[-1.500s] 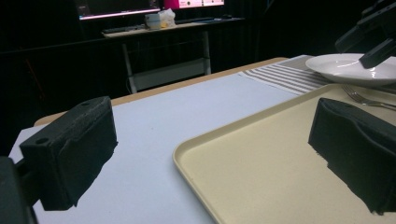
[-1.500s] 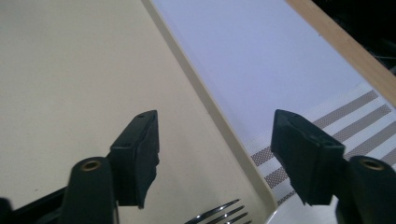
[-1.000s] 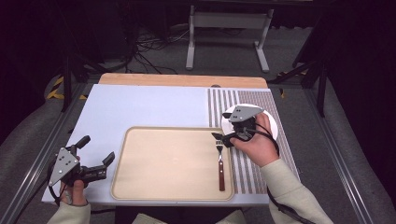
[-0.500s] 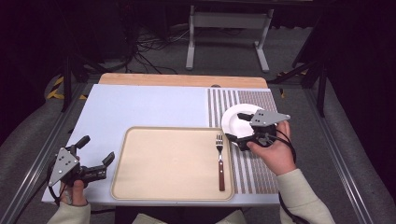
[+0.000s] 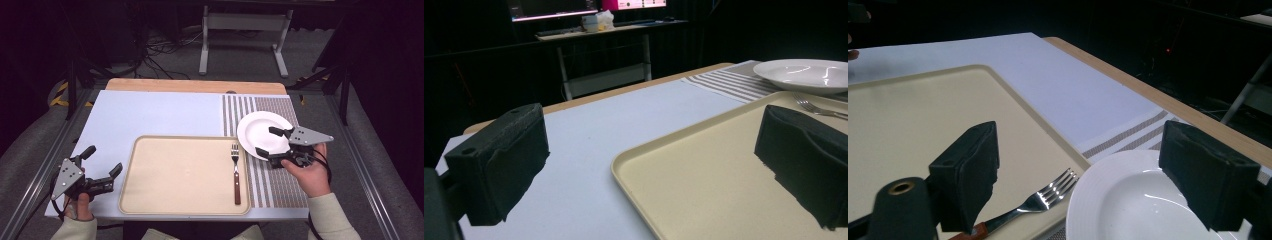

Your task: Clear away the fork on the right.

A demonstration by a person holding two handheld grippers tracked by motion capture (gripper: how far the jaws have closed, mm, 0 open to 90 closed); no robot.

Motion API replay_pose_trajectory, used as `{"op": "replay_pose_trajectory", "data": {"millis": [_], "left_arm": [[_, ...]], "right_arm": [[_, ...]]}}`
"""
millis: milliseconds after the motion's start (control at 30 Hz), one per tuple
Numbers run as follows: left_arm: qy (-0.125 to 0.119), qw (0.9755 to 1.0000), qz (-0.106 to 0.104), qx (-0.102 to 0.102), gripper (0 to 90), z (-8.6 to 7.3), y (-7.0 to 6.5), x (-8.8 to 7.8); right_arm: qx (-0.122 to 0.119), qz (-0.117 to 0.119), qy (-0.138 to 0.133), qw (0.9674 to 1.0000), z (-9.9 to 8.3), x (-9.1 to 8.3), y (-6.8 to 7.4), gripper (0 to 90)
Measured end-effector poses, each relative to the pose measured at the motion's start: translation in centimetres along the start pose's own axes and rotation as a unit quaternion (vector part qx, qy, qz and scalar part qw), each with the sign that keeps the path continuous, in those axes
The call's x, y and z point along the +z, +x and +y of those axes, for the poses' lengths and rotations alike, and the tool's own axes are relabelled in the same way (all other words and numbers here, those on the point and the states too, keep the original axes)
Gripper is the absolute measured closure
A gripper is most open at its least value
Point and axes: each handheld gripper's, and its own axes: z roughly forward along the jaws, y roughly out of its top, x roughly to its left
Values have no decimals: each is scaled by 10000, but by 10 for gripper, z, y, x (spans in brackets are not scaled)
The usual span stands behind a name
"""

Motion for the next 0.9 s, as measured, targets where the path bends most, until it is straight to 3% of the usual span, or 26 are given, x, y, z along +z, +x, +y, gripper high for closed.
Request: {"op": "replay_pose_trajectory", "data": {"millis": [333,500,667,900], "left_arm": [[-4,10000,-19,6,13,0,0,0],[-2,10000,-26,7,12,0,0,0],[-52,10000,-39,-43,11,-2,0,-1],[-68,9999,-43,-95,11,-3,2,-1]], "right_arm": [[284,-151,-276,9991,-32,-20,-5,155],[575,-229,-458,9970,-56,-29,-8,150],[782,-264,-498,9953,-75,-34,-9,148],[957,-218,-287,9948,-96,-36,-6,144]]}}
